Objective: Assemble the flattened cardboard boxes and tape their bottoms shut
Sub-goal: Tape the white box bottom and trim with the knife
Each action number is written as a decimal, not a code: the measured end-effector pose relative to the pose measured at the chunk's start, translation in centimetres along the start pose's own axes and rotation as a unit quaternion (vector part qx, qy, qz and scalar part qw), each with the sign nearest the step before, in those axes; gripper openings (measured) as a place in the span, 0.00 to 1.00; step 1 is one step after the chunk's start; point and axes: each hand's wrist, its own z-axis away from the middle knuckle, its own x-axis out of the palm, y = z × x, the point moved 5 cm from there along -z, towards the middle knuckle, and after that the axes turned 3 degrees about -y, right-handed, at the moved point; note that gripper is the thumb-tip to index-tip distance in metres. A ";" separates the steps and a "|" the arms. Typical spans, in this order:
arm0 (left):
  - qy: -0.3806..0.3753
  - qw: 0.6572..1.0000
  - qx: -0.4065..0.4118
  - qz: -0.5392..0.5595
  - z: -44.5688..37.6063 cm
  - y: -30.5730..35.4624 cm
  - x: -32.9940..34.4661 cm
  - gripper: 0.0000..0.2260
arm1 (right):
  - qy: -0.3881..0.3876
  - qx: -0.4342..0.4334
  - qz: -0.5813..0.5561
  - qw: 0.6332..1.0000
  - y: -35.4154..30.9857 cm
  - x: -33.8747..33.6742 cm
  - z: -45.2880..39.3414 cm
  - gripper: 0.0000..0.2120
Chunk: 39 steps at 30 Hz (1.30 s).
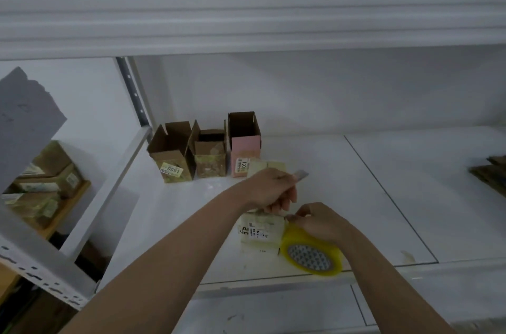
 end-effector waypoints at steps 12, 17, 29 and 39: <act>-0.056 0.987 -0.010 -0.151 -1.0 -1.0 0.9 0.23 | 0.015 -0.021 -0.020 0.999 3.6 -1.9 1.2 0.06; -0.158 0.943 -0.071 -0.283 -1.1 0.7 1.6 0.23 | 0.029 -0.037 -0.041 0.998 3.6 -2.5 2.1 0.10; -0.157 0.878 -0.116 -0.437 -2.5 1.7 3.7 0.18 | 0.058 0.029 -0.093 0.994 4.5 -2.7 2.9 0.08; -0.002 0.965 -0.023 -0.262 -1.3 0.3 1.1 0.22 | -0.009 0.096 -0.161 0.982 3.5 -0.7 1.9 0.11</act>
